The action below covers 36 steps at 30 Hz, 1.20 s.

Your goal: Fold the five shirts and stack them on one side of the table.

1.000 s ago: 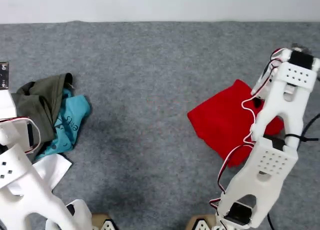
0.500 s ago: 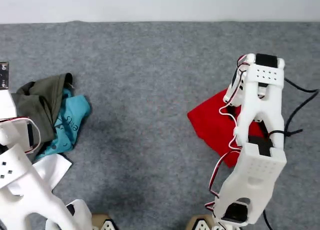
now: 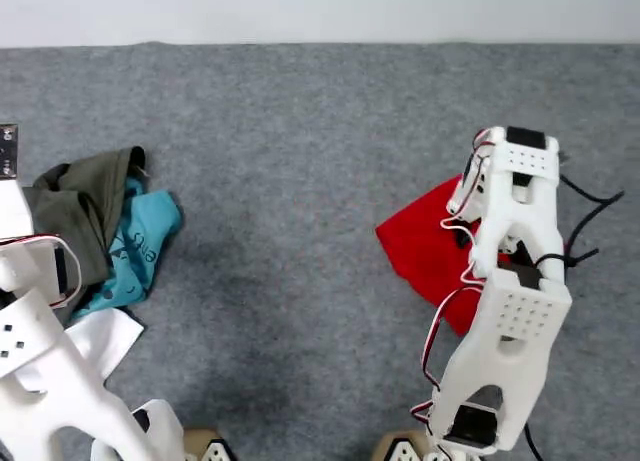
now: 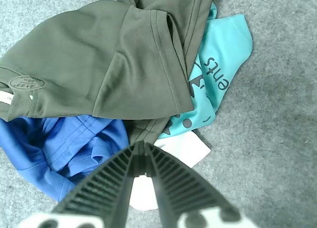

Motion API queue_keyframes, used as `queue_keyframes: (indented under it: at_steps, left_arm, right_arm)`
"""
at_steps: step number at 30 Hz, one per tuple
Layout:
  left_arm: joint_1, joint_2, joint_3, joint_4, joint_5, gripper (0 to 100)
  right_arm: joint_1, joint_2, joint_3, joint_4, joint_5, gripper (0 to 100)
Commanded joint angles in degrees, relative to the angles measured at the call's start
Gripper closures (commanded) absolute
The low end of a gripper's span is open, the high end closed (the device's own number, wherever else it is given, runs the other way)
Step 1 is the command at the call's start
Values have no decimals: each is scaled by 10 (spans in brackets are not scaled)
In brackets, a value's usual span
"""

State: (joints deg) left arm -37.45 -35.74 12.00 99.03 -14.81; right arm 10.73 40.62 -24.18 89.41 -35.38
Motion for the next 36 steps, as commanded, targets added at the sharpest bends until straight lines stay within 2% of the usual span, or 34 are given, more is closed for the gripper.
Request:
queue_keyframes:
  at_steps: [1, 7, 10, 15, 18, 23, 36]
  left_arm:
    - [2, -8, -1, 13, -5, 993]
    - [2, -7, -1, 13, -6, 993]
    - [2, -7, -1, 13, -6, 993]
    - [2, -11, -1, 13, -6, 993]
    - [2, -11, -1, 13, -6, 993]
    - [2, -11, -1, 13, -6, 993]
    - [2, -11, -1, 13, -6, 993]
  right_arm:
    - [23, 18, -4, -29, -2, 527]
    - [23, 66, -9, -49, 31, 555]
    - [23, 68, -18, -44, 36, 694]
    - [23, 68, -19, -45, 108, 989]
    - [28, 68, -19, -30, 121, 955]
    - [65, 57, -19, -22, 153, 987]
    - [180, -105, -19, 15, 498, 990]
